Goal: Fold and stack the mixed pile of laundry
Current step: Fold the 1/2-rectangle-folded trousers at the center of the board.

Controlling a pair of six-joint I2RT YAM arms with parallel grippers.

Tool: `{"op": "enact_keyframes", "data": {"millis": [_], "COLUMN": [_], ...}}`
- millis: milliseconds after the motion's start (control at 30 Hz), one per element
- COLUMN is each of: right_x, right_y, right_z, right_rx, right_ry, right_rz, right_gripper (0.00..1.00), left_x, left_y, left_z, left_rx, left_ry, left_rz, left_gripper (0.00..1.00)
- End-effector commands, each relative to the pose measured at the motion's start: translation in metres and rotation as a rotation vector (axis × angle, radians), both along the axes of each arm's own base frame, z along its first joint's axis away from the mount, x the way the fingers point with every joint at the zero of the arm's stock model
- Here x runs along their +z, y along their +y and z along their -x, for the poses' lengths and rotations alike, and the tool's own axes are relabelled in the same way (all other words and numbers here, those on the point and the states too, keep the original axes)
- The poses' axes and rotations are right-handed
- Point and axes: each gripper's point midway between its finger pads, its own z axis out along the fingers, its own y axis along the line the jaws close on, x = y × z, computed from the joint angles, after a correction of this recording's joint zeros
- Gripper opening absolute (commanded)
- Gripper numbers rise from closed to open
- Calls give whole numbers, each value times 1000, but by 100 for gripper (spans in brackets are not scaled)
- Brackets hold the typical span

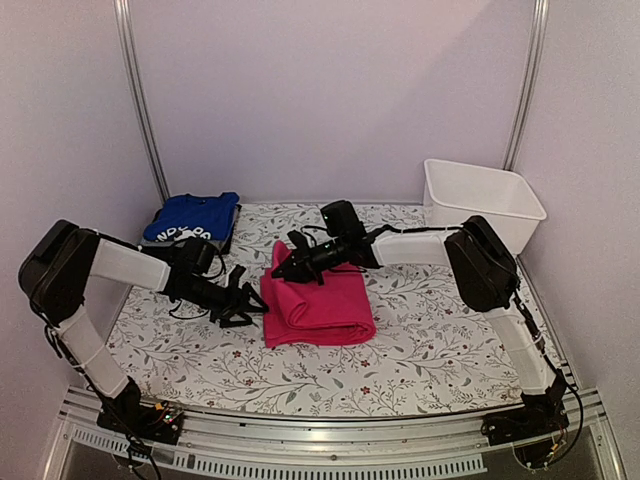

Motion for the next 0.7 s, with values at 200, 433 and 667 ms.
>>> {"op": "enact_keyframes", "data": {"millis": [200,433,667], "right_x": [14,-13,9], "right_y": [22,33,42], "right_z": [8,11,10], "right_rx": [19,14,44], "right_ry": [-21,23,-33], "right_rz": [-68,-67,-162], "right_gripper": [0,10,46], "left_x": [8,31,70], "left_y": [38,49,54], "left_z": [-7,-18,-22], "left_rx": [123,173,194], "left_ry": [-35,-100,-228], "left_rz": [-8,9,65], "left_gripper": [72,73,77]}}
